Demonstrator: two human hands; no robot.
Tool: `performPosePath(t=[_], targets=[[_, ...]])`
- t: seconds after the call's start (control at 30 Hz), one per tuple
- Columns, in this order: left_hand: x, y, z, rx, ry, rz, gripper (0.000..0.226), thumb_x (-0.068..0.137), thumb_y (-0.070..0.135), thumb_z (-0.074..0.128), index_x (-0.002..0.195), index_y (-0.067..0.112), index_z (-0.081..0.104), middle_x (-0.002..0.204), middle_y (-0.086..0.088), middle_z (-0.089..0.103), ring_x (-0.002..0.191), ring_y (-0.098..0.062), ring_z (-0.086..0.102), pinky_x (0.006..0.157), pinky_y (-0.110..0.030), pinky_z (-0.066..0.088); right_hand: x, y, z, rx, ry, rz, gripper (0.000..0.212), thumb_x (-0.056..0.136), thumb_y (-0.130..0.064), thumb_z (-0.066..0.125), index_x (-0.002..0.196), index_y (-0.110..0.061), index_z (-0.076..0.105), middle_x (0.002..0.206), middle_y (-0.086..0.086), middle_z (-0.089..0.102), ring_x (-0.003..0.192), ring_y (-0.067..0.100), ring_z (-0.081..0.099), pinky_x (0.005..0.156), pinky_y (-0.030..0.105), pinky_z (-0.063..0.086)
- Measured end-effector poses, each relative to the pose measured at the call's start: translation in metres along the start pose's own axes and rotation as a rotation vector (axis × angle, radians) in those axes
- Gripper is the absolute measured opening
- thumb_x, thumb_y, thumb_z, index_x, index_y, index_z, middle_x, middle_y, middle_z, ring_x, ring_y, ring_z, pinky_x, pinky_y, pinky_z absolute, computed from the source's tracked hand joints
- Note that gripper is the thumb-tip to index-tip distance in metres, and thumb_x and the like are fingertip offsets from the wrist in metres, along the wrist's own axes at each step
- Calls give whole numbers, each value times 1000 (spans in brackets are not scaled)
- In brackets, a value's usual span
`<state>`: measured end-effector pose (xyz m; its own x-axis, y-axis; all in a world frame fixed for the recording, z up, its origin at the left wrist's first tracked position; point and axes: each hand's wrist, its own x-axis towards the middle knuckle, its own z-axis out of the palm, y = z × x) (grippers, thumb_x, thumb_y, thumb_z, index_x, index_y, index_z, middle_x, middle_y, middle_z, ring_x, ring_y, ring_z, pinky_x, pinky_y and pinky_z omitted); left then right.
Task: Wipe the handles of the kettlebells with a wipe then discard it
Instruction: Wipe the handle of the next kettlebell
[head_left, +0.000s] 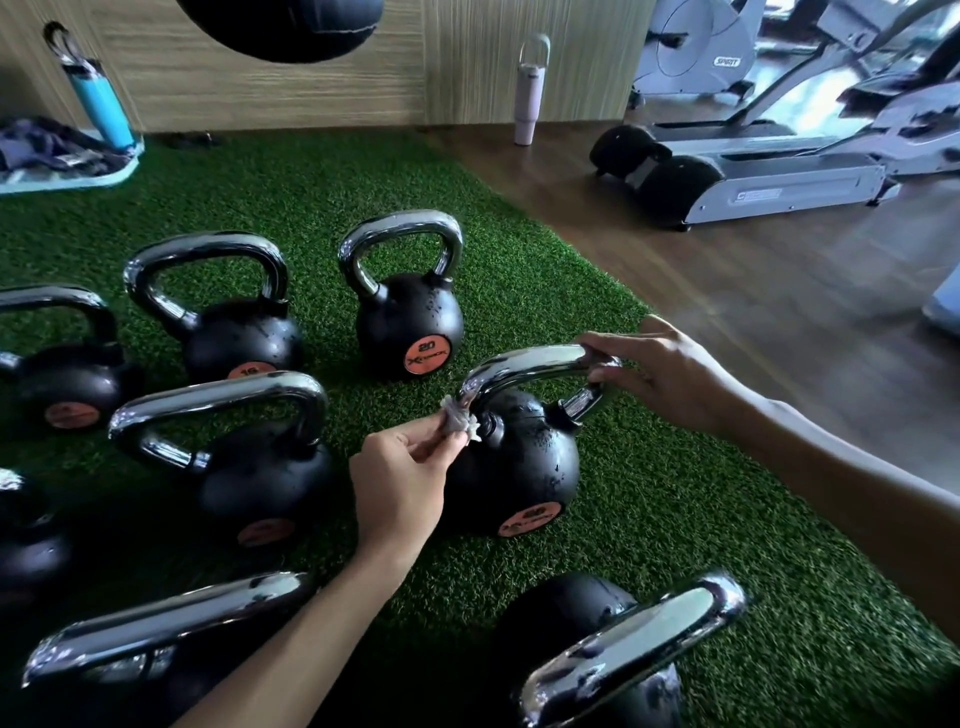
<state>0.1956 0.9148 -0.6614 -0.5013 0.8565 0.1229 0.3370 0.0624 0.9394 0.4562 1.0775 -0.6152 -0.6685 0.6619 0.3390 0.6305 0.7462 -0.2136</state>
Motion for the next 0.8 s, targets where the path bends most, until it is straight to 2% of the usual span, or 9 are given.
performPosePath(t=[0.13, 0.2, 0.27, 0.37, 0.43, 0.5, 0.57, 0.67, 0.8], targets=[[-5, -4, 1, -6, 84, -52, 21, 85, 20, 81, 106, 24, 80, 93, 15, 78, 83, 6, 72, 78, -16, 57, 6, -11, 0, -21, -8, -20, 54, 98, -53, 45, 140, -22, 58, 110, -10, 75, 78, 17, 46, 70, 41, 47], [-7, -9, 0, 30, 74, -109, 18, 86, 22, 80, 104, 25, 80, 88, 15, 78, 80, 8, 71, 74, -10, 54, 13, -19, 2, -50, -20, -17, 57, 94, -58, 44, 140, -27, 58, 111, -12, 75, 80, 15, 43, 65, 33, 40], [-15, -11, -4, -73, 81, -202, 20, 86, 19, 80, 106, 19, 80, 88, 13, 78, 80, 10, 70, 73, -5, 50, 18, -28, 4, -55, -31, -27, 59, 93, -61, 42, 139, -27, 60, 114, -11, 74, 80, 14, 43, 64, 31, 35], [-29, -3, -16, -314, 96, -280, 22, 86, 13, 79, 108, 12, 79, 89, 7, 80, 89, 0, 74, 88, -19, 55, 17, -31, 3, -43, -48, 25, 59, 90, -65, 41, 138, -34, 57, 112, -9, 75, 83, 12, 43, 66, 31, 34], [-32, 15, -25, -447, 42, -244, 20, 86, 10, 78, 106, 11, 78, 93, 2, 80, 93, -5, 75, 90, -20, 56, 16, -36, -4, -27, -55, 80, 58, 86, -70, 43, 136, -45, 54, 109, -10, 73, 87, 10, 42, 68, 31, 33], [-27, 35, -35, -500, -76, -152, 23, 84, 9, 78, 107, 9, 77, 96, -1, 80, 95, -9, 75, 90, -18, 55, 21, -54, -13, -19, -14, 53, 55, 81, -71, 52, 131, -48, 57, 118, -17, 69, 92, 5, 46, 78, 34, 37], [-19, 50, -43, -484, -199, -47, 28, 80, 9, 80, 108, 7, 77, 96, -4, 80, 95, -14, 76, 90, -20, 56, 26, -82, -27, 129, 28, 21, 55, 77, -64, 67, 128, -45, 64, 121, -26, 64, 93, -12, 50, 85, 22, 38], [-6, 63, -47, -437, -264, 56, 28, 74, 11, 84, 101, 7, 78, 93, -7, 80, 92, -20, 77, 88, -27, 59, 31, -112, -41, 523, -137, 95, 50, 75, -48, 79, 123, -42, 69, 111, -26, 72, 69, -7, 54, 66, 15, 45], [4, 64, -46, -343, -292, 126, 27, 70, 19, 87, 94, 13, 78, 87, -3, 80, 86, -19, 78, 85, -31, 60, 30, -129, -44, 585, -166, 146, 44, 74, -34, 86, 117, -33, 75, 97, -21, 77, 71, -3, 64, 63, 18, 50]])
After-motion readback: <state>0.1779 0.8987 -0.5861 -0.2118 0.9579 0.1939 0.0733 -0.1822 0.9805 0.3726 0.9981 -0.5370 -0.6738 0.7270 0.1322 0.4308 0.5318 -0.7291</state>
